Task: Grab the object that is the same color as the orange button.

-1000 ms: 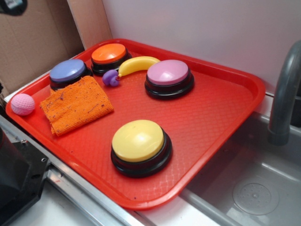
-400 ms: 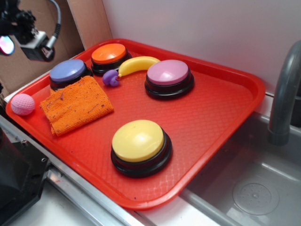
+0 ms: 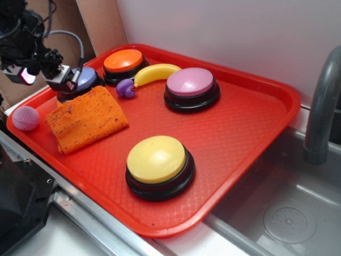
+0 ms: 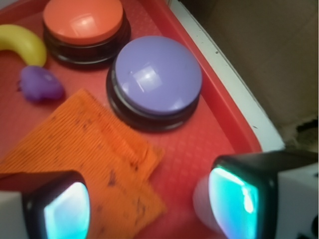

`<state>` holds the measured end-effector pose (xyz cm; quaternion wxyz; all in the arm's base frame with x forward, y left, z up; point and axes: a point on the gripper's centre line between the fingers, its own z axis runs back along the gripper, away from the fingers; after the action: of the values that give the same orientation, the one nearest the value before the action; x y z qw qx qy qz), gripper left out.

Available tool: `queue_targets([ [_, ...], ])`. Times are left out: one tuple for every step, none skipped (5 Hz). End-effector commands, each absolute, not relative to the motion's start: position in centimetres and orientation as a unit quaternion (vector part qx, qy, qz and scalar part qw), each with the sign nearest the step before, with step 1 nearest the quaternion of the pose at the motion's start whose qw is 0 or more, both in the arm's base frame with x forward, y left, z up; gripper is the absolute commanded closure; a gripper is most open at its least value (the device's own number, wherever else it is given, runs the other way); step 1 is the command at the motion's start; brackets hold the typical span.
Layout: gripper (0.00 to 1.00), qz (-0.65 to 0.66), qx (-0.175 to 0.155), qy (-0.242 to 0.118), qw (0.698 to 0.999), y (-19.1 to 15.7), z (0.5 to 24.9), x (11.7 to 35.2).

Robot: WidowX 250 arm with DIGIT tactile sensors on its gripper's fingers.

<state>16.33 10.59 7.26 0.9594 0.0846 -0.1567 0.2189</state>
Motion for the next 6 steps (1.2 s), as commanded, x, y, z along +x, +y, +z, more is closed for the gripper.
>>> queue_targets([
  [0.0, 0.201, 0.021, -0.146, 0.968, 11.4, 2.6, 18.0],
  [0.0, 0.171, -0.01, -0.143, 0.975, 9.4, 1.5, 18.6],
  [0.0, 0.149, -0.033, -0.154, 0.976, 7.6, 1.5, 18.8],
  [1.0, 0.146, -0.026, -0.158, 0.976, 7.2, 1.4, 18.3],
  [1.0, 0.167, -0.009, -0.168, 0.972, 7.7, 2.0, 18.1],
  [1.0, 0.188, 0.002, -0.171, 0.967, 8.3, 2.9, 17.8],
])
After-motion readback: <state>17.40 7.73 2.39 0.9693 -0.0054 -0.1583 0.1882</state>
